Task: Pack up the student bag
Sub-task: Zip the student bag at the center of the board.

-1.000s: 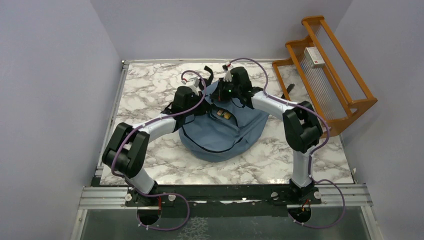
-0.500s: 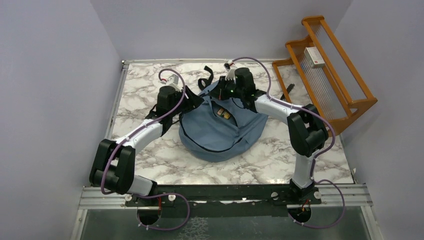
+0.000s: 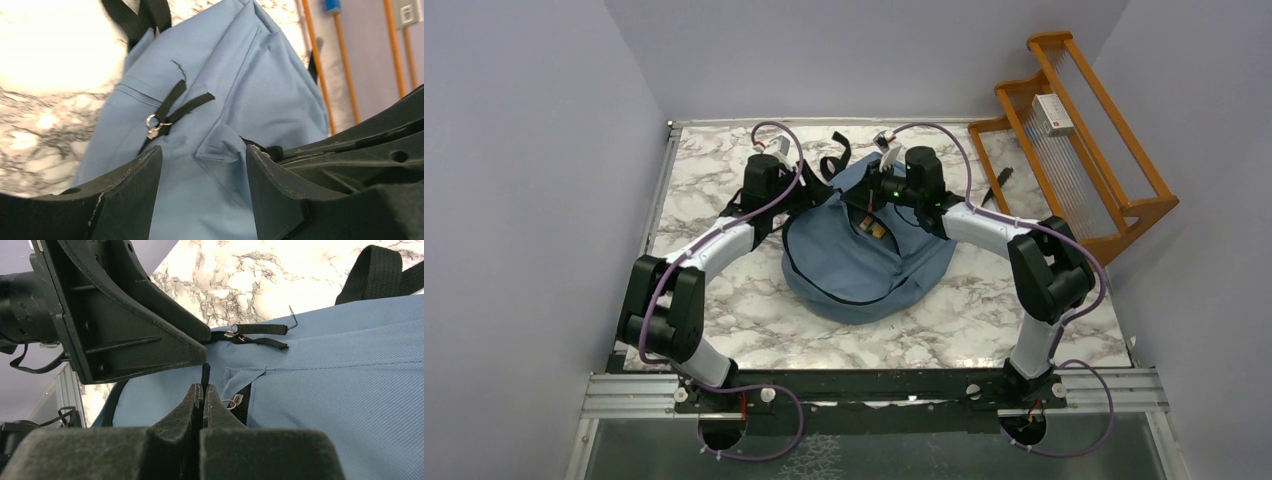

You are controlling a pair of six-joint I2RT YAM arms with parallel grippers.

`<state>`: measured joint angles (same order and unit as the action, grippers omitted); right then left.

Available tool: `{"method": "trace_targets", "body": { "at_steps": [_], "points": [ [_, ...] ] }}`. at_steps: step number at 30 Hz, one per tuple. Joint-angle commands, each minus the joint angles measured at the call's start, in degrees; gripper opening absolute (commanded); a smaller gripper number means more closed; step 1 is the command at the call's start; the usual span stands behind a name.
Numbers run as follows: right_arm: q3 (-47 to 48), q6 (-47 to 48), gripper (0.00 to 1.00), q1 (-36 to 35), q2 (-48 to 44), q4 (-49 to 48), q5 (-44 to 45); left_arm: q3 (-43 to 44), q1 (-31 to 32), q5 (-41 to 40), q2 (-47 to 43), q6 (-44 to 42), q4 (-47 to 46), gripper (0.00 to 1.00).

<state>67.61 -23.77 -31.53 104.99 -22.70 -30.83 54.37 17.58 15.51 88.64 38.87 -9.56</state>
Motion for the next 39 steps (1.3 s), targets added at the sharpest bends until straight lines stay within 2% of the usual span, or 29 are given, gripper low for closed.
{"method": "trace_targets", "body": {
  "at_steps": [1,4,7,10,13,16,23,30,36,39],
  "points": [
    [0.9,0.2,0.01,-0.2,-3.0,-2.9,-1.0,2.3,-1.5,1.1,-0.5,-15.6,1.5,0.63],
    [1.7,0.0,0.00,-0.2,-3.0,-1.7,0.0,0.2,-1.9,5.8,-1.4,-29.0,-1.8,0.65],
    [2.6,-0.6,0.01,-0.2,-2.8,-0.7,0.3,-7.4,-1.9,12.0,-4.8,-39.8,-12.5,0.67],
    [3.0,-1.0,0.01,-0.2,-3.1,-0.2,0.4,-12.7,-1.9,21.5,-6.5,-53.1,-20.4,0.67],
    [3.3,-1.1,0.00,-0.2,-3.1,0.3,0.1,-12.4,-1.9,27.2,-4.7,-60.8,-20.8,0.66],
    [3.3,-1.4,0.00,-0.2,-3.3,0.7,0.3,-10.7,-1.9,31.3,-1.9,-66.4,-20.8,0.60],
    [2.5,-2.0,0.00,-0.2,-3.9,0.5,0.2,-5.8,-1.9,33.8,4.4,-73.3,-20.9,0.50],
    [2.5,-1.6,0.00,-0.1,-4.4,1.5,0.6,-2.1,-2.0,37.4,9.5,-72.1,-20.8,0.42],
    [2.3,-1.1,0.01,0.1,-4.5,2.4,1.0,-0.9,-2.0,38.4,11.7,-70.8,-20.7,0.21],
    [1.6,-0.9,0.00,0.3,-5.0,2.6,1.3,-0.6,-2.5,38.4,12.2,-70.3,-19.7,0.00]
  ]
}}
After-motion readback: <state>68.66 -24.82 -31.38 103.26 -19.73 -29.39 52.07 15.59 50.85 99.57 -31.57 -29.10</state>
